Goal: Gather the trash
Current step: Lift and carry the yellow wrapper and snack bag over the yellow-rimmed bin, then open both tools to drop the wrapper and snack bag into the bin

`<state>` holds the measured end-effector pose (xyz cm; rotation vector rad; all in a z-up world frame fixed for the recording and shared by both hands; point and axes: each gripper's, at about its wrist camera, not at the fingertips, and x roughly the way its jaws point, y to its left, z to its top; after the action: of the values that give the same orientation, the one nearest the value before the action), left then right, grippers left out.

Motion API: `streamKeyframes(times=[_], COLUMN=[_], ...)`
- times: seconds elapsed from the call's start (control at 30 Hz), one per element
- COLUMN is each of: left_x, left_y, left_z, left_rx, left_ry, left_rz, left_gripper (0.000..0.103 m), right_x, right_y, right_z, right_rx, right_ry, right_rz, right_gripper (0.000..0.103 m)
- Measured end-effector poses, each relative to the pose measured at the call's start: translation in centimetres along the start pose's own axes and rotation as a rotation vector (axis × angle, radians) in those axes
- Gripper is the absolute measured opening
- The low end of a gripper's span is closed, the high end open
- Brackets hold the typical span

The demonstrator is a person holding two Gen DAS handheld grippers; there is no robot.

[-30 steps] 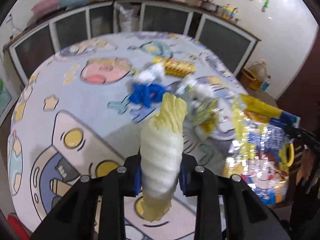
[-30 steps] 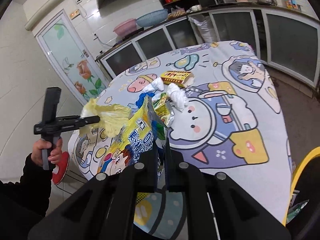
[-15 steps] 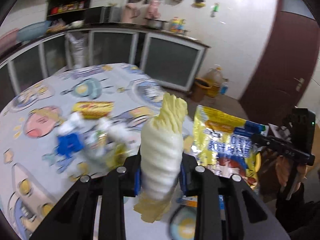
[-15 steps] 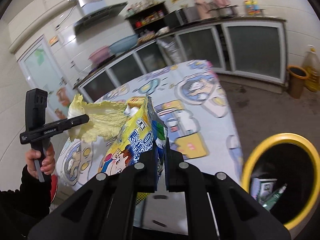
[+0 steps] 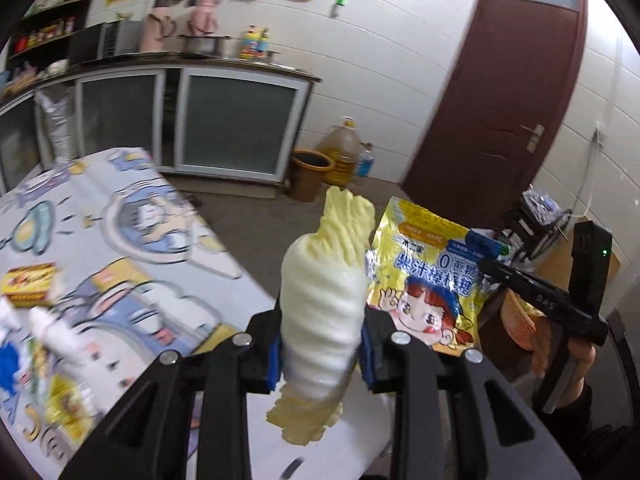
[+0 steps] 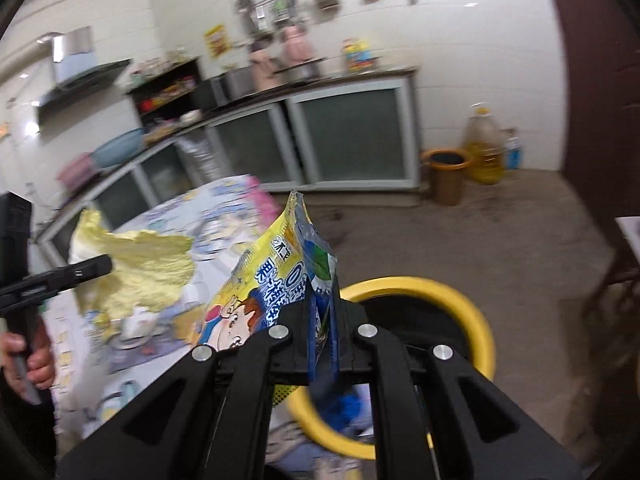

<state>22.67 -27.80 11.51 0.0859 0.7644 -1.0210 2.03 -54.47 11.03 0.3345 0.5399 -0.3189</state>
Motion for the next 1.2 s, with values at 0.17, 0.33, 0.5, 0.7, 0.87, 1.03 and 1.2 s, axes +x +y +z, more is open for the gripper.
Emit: streamKeyframes(times=[0.17,0.33,0.5,0.7,0.87,1.03,1.2], left_x=[4.1,8.1,11.8,15.7,17.6,17.0,15.5], left_y=[-2.6,-4.6,-5.6,-7.0,-7.4,-7.0,-6.6], left_z=[0.5,0.2,-0.5,-1.7,-2.3,-2.3,-2.2], left_rx=[0.024,0.03,0.02,0.017,-0.008,-0.045,-0.04], left_ry=[0.036,0.08,0.125,0.189,0.2,0.149,0.114], left_rz=[-0.065,-0.092,-0.104,-0.112,-0.104,-0.107,-0.051], left_gripper=[0.028,0.028,0.029,0.031,0.051,0.095,0.095], right_x=[0.9,2.3,4.2,6.5,7.9,7.8,7.4], right_y=[-2.9,-4.6,-5.9,-7.2,-8.0,-8.8,-9.1], right_z=[-0.6,-1.7,-3.1,-4.4,-4.9,-4.9,-4.8], right_rx=[0.022,-0.015,-0.055,-0.033,0.011,0.069,0.097], right_ry=[-0.002,-0.005,0.018,0.08,0.125,0.128,0.136], right_rz=[-0.107,-0.263,-0.392,-0.404,-0.383,-0.368,-0.387], right_gripper=[0.006,0.006,0.006,0.006,0.011,0.064,0.063])
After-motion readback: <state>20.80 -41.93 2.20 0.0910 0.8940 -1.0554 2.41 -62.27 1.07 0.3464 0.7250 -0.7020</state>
